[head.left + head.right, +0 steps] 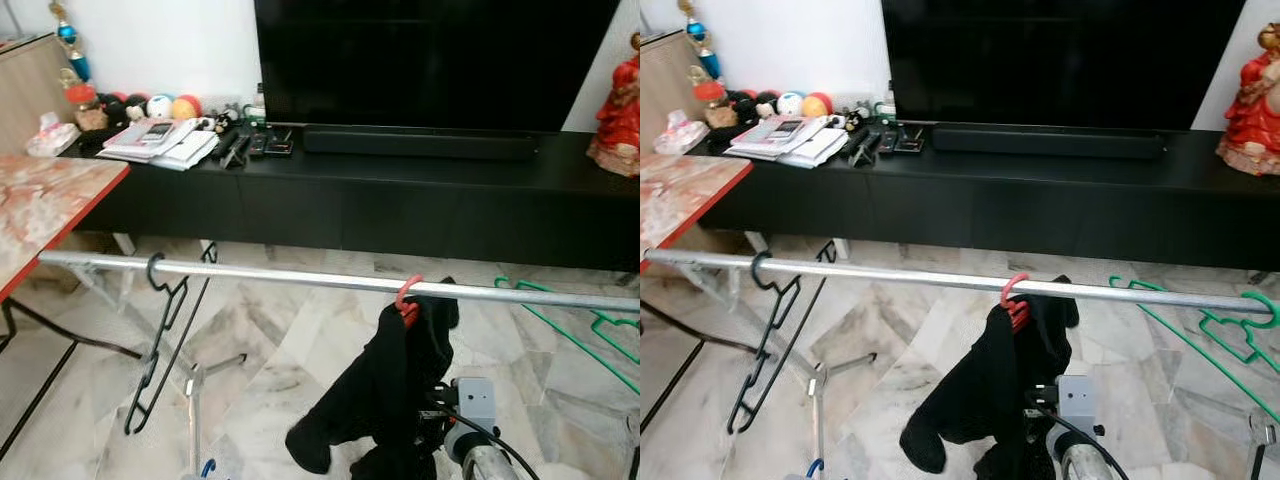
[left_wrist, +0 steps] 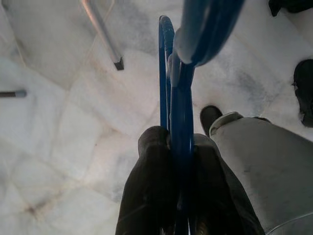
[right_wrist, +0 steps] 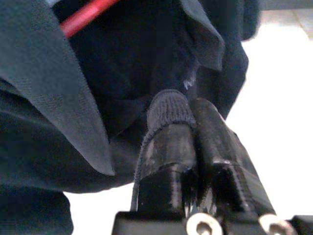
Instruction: Hang hanger
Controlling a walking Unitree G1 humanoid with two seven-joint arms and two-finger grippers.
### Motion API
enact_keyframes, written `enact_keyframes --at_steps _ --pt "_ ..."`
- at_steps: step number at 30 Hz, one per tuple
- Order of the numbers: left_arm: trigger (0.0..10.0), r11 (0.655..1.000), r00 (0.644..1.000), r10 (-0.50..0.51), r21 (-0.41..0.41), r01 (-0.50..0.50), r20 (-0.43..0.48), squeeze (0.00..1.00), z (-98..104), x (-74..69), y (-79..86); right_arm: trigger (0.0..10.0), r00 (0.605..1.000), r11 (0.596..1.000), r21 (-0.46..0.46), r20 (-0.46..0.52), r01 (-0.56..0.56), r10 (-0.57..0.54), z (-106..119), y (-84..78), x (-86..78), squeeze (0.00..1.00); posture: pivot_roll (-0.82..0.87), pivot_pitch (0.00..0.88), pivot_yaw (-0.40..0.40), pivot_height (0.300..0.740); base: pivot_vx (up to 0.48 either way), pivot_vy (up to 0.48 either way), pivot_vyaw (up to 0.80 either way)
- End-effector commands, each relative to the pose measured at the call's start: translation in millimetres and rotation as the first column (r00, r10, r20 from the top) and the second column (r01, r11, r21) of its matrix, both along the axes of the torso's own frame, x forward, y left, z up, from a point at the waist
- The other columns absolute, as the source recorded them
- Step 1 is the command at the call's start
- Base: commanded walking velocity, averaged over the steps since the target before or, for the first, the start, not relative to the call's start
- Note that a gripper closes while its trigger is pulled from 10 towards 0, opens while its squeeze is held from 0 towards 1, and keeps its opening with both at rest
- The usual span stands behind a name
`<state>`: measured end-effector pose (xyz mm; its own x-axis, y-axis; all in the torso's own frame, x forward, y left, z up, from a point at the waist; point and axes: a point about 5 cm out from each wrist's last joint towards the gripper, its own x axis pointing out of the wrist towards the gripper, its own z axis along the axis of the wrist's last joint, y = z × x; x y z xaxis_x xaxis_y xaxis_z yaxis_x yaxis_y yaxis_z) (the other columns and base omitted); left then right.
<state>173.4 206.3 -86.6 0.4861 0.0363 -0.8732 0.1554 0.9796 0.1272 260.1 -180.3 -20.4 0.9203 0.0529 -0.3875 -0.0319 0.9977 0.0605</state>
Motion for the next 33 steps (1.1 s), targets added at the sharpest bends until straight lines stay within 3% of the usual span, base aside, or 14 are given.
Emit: enact_keyframes --at_steps 1,20,33 --pt "10.0 1.0 1.0 0.003 0.0 -0.003 -0.016 0.0 -2.1 -5.1 1.3 10.0 1.0 1.0 0.0 -0.005 -0.008 0.008 -0.2 2.4 0.5 0.0 0.05 0.021 0.044 0.74 0.0 0.0 -0.77" --pt "10.0 1.0 1.0 0.008 -0.012 -0.008 -0.017 0.0 -2.8 -6.0 -0.5 10.0 1.0 1.0 0.0 0.02 -0.009 0.009 2.5 3.2 2.1 0.0 0.05 0.021 0.043 0.74 0.0 0.0 -0.03" --pt "10.0 1.0 1.0 0.013 -0.016 -0.013 -0.015 0.0 -2.8 -6.0 -0.8 10.0 0.999 1.0 -0.001 0.04 -0.009 0.009 5.3 5.1 4.3 0.0 0.05 0.021 0.042 0.74 -0.256 0.0 0.0"
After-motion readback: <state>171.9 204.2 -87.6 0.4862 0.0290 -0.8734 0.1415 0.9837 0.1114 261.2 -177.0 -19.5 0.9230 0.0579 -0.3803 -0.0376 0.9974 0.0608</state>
